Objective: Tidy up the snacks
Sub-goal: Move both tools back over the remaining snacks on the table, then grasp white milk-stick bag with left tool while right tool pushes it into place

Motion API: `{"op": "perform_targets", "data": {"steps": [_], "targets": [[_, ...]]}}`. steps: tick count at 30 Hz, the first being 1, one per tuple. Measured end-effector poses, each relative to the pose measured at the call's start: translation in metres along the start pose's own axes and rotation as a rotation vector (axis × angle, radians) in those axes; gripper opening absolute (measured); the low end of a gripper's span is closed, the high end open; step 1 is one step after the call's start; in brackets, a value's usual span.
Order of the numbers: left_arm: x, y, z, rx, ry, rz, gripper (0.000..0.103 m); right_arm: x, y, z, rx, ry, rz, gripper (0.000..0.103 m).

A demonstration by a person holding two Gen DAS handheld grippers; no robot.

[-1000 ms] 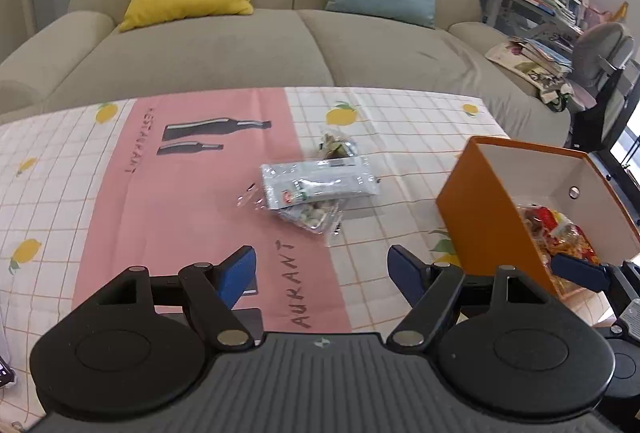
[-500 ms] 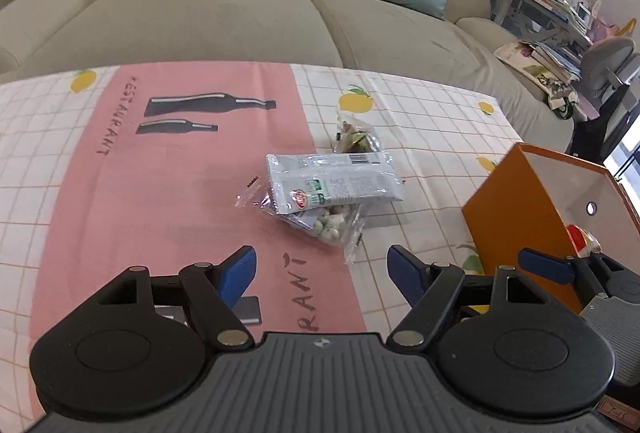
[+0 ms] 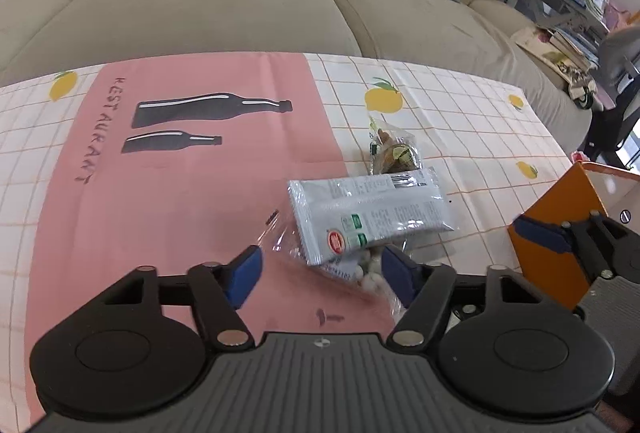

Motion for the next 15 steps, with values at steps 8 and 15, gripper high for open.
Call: {"op": "perform_targets", "data": {"steps": [8, 15], "targets": [[0.008, -0.025, -0.004, -0.016, -0.003, -0.046, 0.039, 0.005, -0.023, -0.016, -0.099, 0.2, 0.051, 0.062], [0.003, -0.031, -0.007, -0.024, 0.0, -0.078, 0.03, 0.004, -0.031, -0.026, -0.098, 0.287, 0.084, 0.021]]}}
Point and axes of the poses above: each gripper's, at about its wrist camera, not at the fingertips, and y roughly against the way its jaws point, z to its right, x to its top, the point moved 7 cm from there along -y, roughly the way its jaws point, and after that the axes turned 12 degrees about -x, right-handed, at the moved point
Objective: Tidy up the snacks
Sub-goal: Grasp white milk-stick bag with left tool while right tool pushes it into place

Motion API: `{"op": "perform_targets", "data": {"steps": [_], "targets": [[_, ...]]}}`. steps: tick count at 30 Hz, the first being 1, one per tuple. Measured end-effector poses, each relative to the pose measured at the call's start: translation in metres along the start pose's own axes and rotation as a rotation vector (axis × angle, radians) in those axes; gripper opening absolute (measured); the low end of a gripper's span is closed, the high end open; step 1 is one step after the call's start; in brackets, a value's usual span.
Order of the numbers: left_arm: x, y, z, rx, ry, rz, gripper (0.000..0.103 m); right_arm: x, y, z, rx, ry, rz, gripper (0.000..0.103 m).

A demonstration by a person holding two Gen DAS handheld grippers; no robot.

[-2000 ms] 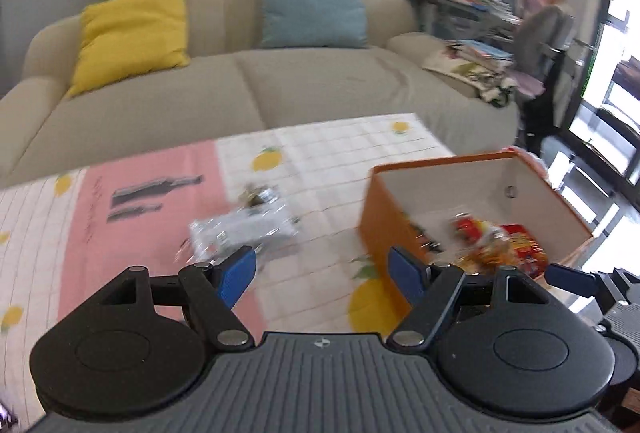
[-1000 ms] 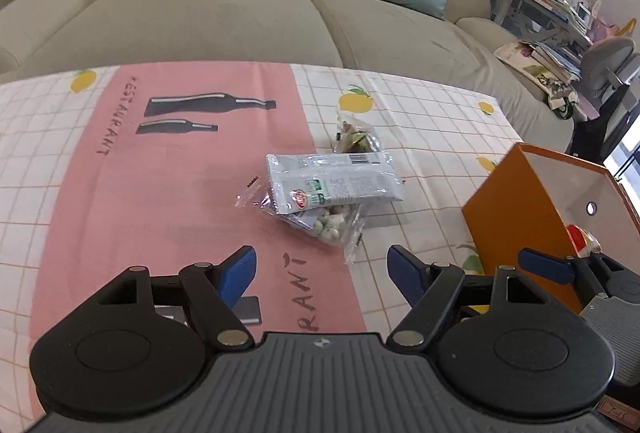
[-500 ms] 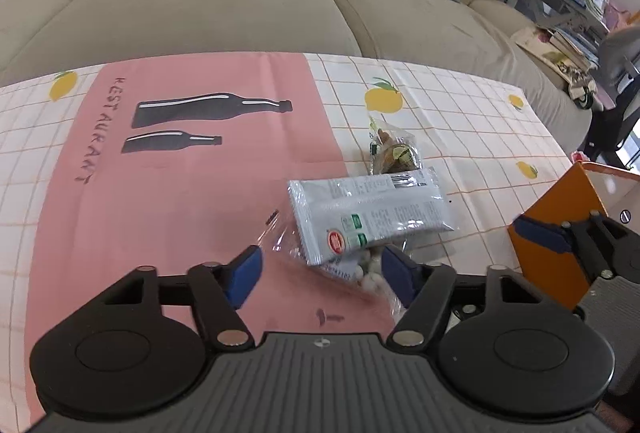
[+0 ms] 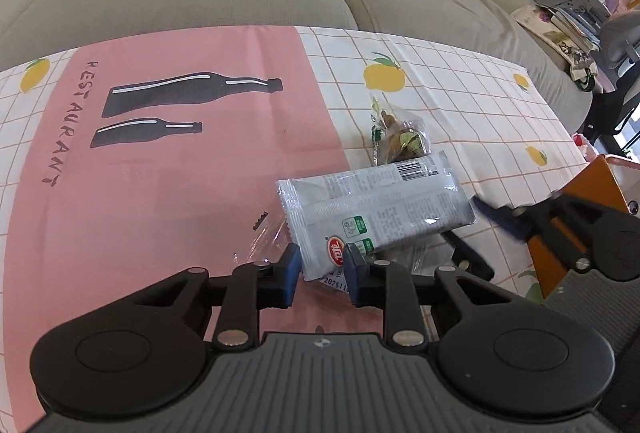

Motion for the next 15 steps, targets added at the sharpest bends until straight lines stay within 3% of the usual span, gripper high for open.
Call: {"op": "perform_targets", "data": {"steps": [7, 11, 15], "targets": [[0.001, 0.006, 0.002, 0.006, -0.002, 0.011, 0.03, -0.002, 0.007, 0.003, 0.012, -0.02, 0.015, 0.002], [0.0, 0.015, 0.006, 0.004, -0.004, 0.027, 0.03, -0.006, 0.02, 0.007, 0.032, -0.043, -0.006, 0.0], [-0.009, 0.028, 0.015, -0.01, -0.016, 0.027, 0.032, -0.019, 0.039, 0.011, 0.093, -0.129, -0.1, 0.0]]}}
Point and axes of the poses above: each gripper's, at about its wrist camera, not at the fingertips, and y roughly against the way its jaws point, z to its right, x to its top, the point moved 7 cm from there along -y, roughly the way its jaws point, and after that the axes turned 12 degrees about -x, right-handed, at the moved point
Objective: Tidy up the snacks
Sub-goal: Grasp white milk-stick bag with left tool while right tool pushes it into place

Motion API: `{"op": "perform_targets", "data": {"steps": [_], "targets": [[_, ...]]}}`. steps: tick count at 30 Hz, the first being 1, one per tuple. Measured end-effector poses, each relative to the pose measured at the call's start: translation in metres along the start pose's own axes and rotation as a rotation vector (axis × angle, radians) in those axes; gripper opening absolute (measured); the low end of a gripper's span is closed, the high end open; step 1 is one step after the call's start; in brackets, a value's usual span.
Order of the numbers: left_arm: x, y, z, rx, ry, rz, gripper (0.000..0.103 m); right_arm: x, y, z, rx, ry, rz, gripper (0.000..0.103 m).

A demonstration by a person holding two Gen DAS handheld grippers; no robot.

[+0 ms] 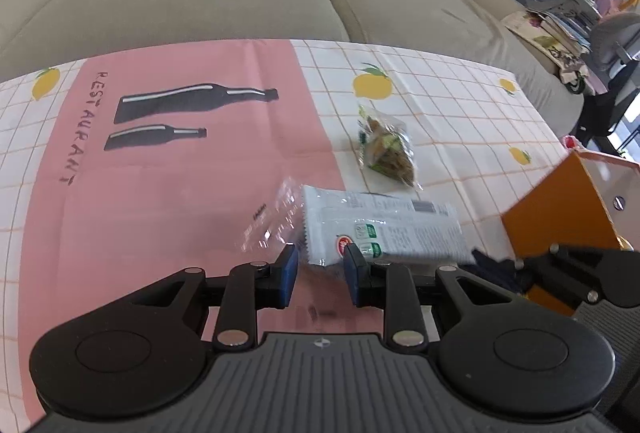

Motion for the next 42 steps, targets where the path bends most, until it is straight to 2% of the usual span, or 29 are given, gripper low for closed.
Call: {"op": "perform_targets", "data": {"steps": [3, 7, 9, 11, 12, 15, 18, 21, 23, 25, 31, 32, 36, 37, 38, 40, 42], "targets": [[-0.011, 0.012, 0.007, -0.018, 0.011, 0.001, 0.034, -0.012, 0.018, 0.004, 0.101, -0.112, -0.086, 0.0], [-0.024, 0.03, 0.012, -0.024, 0.043, 0.024, 0.037, -0.028, 0.032, 0.013, 0.319, -0.384, -0.258, 0.0], [-0.031, 0.039, 0.014, -0.041, 0.08, 0.029, 0.04, -0.034, 0.037, 0.016, 0.379, -0.478, -0.309, 0.0], [-0.04, 0.044, 0.015, -0.044, 0.115, 0.026, 0.051, -0.038, 0.043, 0.015, 0.442, -0.555, -0.357, 0.0], [-0.045, 0.047, 0.015, -0.032, 0.128, 0.026, 0.053, -0.04, 0.046, 0.015, 0.473, -0.59, -0.379, 0.0], [-0.056, 0.05, 0.015, -0.001, 0.156, 0.03, 0.057, -0.045, 0.053, 0.006, 0.52, -0.629, -0.412, 0.0], [-0.063, 0.054, 0.007, -0.008, 0.239, 0.055, 0.057, -0.05, 0.062, -0.007, 0.534, -0.622, -0.428, 0.0], [-0.066, 0.062, -0.001, 0.004, 0.29, 0.068, 0.058, -0.057, 0.065, -0.016, 0.584, -0.691, -0.479, 0.0], [-0.07, 0.067, -0.005, 0.036, 0.31, 0.059, 0.067, -0.06, 0.066, -0.023, 0.597, -0.743, -0.509, 0.0], [-0.078, 0.072, -0.008, 0.076, 0.332, 0.04, 0.072, -0.061, 0.066, -0.028, 0.606, -0.777, -0.527, 0.0], [-0.104, 0.067, -0.01, 0.048, 0.431, -0.01, 0.072, -0.05, 0.072, -0.046, 0.637, -0.762, -0.519, 0.001], [-0.107, 0.066, -0.009, 0.045, 0.438, -0.015, 0.072, -0.048, 0.073, -0.049, 0.623, -0.728, -0.511, 0.007], [-0.112, 0.061, -0.005, 0.012, 0.452, -0.014, 0.071, -0.049, 0.083, -0.043, 0.596, -0.635, -0.454, 0.015], [-0.113, 0.059, -0.004, 0.008, 0.455, -0.014, 0.071, -0.049, 0.085, -0.039, 0.588, -0.61, -0.428, 0.027], [-0.114, 0.058, -0.004, 0.005, 0.459, -0.014, 0.071, -0.048, 0.086, -0.036, 0.574, -0.587, -0.399, 0.031], [-0.115, 0.056, -0.005, -0.004, 0.465, -0.01, 0.071, -0.047, 0.083, -0.026, 0.51, -0.539, -0.343, 0.031], [-0.114, 0.053, -0.002, -0.014, 0.472, -0.005, 0.071, -0.045, 0.074, -0.013, 0.386, -0.478, -0.268, 0.031]]}}
Point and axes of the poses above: each gripper's, at about its wrist camera, not at the fingertips, and y roughly against the way its jaws point, z to its right, x to its top, the point moved 7 cm from there along -y, roughly the way its jaws point, and after that the axes turned 12 degrees about -x, right-handed, at the moved point
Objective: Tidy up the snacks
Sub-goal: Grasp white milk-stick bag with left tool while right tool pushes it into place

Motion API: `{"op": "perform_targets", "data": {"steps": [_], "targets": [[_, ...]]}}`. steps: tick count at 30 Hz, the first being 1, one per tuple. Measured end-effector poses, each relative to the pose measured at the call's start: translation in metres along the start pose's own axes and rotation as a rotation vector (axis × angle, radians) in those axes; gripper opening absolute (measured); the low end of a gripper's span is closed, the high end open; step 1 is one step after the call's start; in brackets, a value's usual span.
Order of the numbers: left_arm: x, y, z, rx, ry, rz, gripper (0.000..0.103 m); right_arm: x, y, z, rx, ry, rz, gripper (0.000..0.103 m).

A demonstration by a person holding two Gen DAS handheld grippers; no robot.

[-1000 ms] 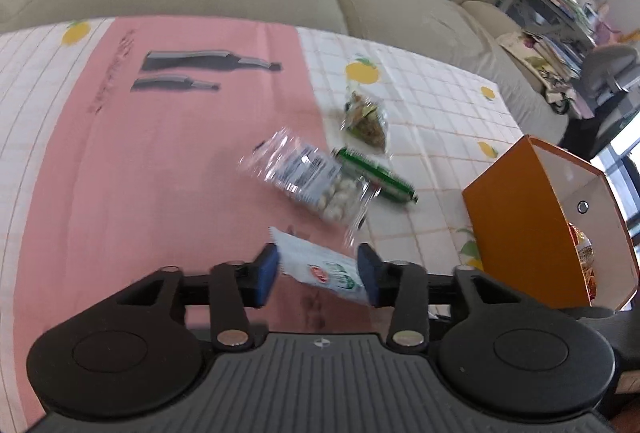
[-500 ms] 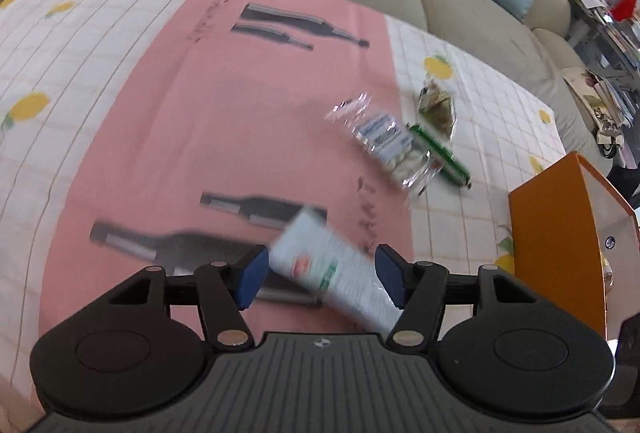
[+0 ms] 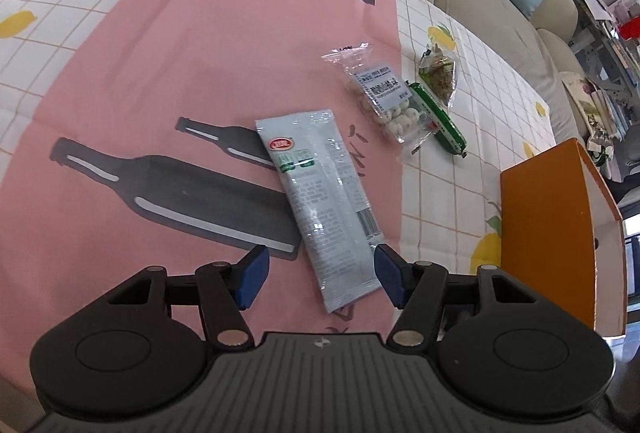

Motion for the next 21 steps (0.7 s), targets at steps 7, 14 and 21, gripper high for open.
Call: {"op": "perform_targets", "data": {"steps": [7, 14, 21], "targets": [[0.006, -0.013, 0.01, 0.047, -0.033, 0.013, 0.076, 0.01, -0.029, 0.005, -0.104, 0.138, 0.103, 0.018], [0.011, -0.027, 0.01, 0.108, -0.04, 0.004, 0.078, 0.0, -0.031, -0.029, -0.008, 0.205, 0.133, 0.02], [0.017, -0.044, 0.018, 0.248, -0.165, -0.036, 0.081, 0.0, -0.031, -0.032, 0.015, 0.209, 0.128, 0.02]]}}
Point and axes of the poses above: each gripper's, at about its wrist camera, not at the fingertips, and y roughly against the way its jaws point, z to its right, x to its top, the point moved 7 cm from there along -y, roughly the way its jaws point, and after that the axes turned 12 degrees about -x, right-handed, at the moved point
